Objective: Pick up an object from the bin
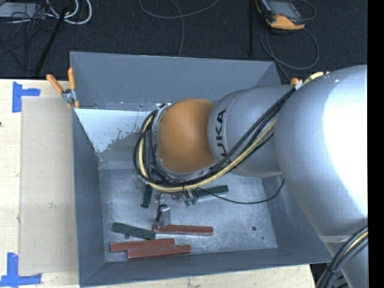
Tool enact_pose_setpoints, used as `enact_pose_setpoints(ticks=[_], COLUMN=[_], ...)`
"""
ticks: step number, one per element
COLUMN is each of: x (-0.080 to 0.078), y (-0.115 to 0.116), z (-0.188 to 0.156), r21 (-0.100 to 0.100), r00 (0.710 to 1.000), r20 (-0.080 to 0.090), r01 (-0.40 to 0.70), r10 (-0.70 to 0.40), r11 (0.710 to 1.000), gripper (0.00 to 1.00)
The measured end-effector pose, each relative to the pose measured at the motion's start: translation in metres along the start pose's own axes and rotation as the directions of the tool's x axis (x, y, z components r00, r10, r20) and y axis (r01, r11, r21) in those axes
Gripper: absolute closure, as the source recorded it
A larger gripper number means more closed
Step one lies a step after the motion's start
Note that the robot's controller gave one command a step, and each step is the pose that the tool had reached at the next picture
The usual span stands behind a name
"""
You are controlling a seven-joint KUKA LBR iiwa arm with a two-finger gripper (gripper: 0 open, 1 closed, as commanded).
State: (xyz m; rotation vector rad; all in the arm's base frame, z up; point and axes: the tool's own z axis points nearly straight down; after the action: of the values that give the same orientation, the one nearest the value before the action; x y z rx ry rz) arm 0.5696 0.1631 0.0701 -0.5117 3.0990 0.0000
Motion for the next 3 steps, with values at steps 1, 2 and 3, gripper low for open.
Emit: enact_pose_setpoints(ticks=[1, 2, 3], x=[-0.024, -0.024, -0.004], y=[-0.021, -0.021, -0.018], z=[0.000, 0.000, -0.126], r21=[0.000, -0.002, 0.003], r00=[0.945, 0.947, 0.918], r20=[0.002, 0.001, 0.007], r01=[0.326, 0.322, 0.397], r10=[-0.326, -0.322, -0.397], r11=[0.945, 0.947, 0.918], gripper=[0.00, 1.00, 1.00])
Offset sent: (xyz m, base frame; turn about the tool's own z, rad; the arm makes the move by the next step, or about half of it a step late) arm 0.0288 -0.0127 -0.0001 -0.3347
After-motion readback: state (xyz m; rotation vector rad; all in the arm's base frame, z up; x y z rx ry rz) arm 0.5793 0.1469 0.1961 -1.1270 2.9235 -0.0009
